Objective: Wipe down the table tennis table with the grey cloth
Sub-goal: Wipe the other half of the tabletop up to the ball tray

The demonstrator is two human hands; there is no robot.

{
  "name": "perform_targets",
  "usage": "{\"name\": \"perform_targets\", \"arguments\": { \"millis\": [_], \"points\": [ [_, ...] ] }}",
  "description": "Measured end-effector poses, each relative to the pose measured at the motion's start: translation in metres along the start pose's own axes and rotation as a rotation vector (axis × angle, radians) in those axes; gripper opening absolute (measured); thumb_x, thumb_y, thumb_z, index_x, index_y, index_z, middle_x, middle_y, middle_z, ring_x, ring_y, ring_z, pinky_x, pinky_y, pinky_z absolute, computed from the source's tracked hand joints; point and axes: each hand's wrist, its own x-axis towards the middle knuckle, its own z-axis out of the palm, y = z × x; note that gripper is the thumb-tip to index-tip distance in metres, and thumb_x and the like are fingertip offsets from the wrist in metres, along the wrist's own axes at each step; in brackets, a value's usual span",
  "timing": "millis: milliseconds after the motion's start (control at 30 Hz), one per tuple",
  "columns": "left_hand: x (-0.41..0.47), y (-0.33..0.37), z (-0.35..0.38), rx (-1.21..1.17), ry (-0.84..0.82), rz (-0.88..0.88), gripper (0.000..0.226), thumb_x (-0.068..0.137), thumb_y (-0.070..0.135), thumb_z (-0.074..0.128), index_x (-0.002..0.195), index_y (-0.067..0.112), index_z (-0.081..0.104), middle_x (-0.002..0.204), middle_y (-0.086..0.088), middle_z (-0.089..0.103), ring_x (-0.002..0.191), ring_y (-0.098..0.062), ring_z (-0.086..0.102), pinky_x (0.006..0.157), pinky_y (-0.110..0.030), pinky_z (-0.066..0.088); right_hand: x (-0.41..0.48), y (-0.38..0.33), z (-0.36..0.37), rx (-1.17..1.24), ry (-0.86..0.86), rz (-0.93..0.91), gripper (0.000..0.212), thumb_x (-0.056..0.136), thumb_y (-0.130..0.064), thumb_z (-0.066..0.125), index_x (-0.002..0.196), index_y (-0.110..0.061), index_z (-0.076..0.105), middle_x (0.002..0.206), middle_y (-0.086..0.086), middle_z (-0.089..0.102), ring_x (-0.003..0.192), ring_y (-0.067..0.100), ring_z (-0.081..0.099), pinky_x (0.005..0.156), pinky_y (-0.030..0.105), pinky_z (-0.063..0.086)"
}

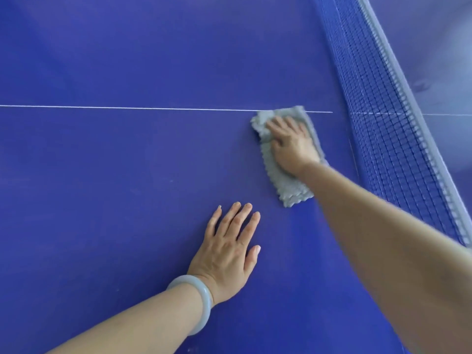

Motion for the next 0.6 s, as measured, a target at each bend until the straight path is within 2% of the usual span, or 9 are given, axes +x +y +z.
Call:
{"name": "perform_targets", "arguments": {
  "millis": [33,100,233,300,433,600],
  "points": [
    [0.0,0.0,-0.001,0.003,0.0,0.001,0.061,0.1,0.043,0.026,0.153,0.014,0.035,0.159,-0.009,0.032,0.148,-0.026,0.028,0.117,-0.054,0.029,-0.016,-0.016,0.007,0.018,-0.03,-0.079,0.051,0.1,-0.021,0.041,0.151,-0.027,0.04,0.162,-0.003,0.029,0.152,0.02,0.017,0.123,0.035,0.005],
    [0.0,0.0,-0.002,0.012,0.002,0.003,0.061,0.1,0.044,0.025,0.152,0.014,0.036,0.159,-0.009,0.032,0.148,-0.027,0.028,0.116,-0.054,0.029,-0.069,-0.031,0.019,0.029,-0.042,-0.104,0.05,0.104,-0.028,0.036,0.154,-0.029,0.034,0.163,-0.006,0.024,0.153,0.016,0.01,0.125,0.034,0.002],
    [0.0,-0.001,-0.002,-0.027,0.009,0.009,0.061,0.099,0.043,0.025,0.151,0.013,0.038,0.159,-0.008,0.033,0.148,-0.026,0.027,0.117,-0.055,0.028,-0.201,-0.022,0.024,-0.009,0.036,0.059,0.053,0.106,-0.035,0.028,0.158,-0.028,0.022,0.165,-0.006,0.015,0.154,0.012,0.004,0.125,0.038,0.006],
    [0.0,-0.001,-0.001,-0.034,0.023,0.008,0.062,0.099,0.043,0.026,0.151,0.013,0.039,0.158,-0.008,0.034,0.148,-0.026,0.029,0.116,-0.055,0.029,-0.223,-0.019,0.024,-0.036,0.013,0.117,0.057,0.103,-0.036,0.028,0.158,-0.025,0.021,0.165,-0.005,0.013,0.154,0.014,0.006,0.125,0.04,0.008],
    [0.0,-0.001,-0.001,-0.034,0.027,0.007,0.062,0.099,0.043,0.025,0.154,0.015,0.033,0.16,-0.007,0.03,0.15,-0.025,0.024,0.118,-0.054,0.025,-0.138,-0.011,0.014,-0.065,0.014,0.161,0.057,0.103,-0.036,0.028,0.159,-0.025,0.02,0.166,-0.001,0.012,0.154,0.019,0.004,0.125,0.04,0.0],
    [0.0,-0.001,0.005,-0.045,0.064,0.004,0.061,0.1,0.044,0.026,0.154,0.016,0.032,0.16,-0.007,0.03,0.15,-0.024,0.024,0.119,-0.052,0.024,0.011,0.009,0.004,-0.009,-0.002,0.339,0.058,0.103,-0.038,0.02,0.159,-0.026,0.013,0.168,0.002,0.003,0.154,0.024,-0.003,0.124,0.045,-0.006]
  ]
}}
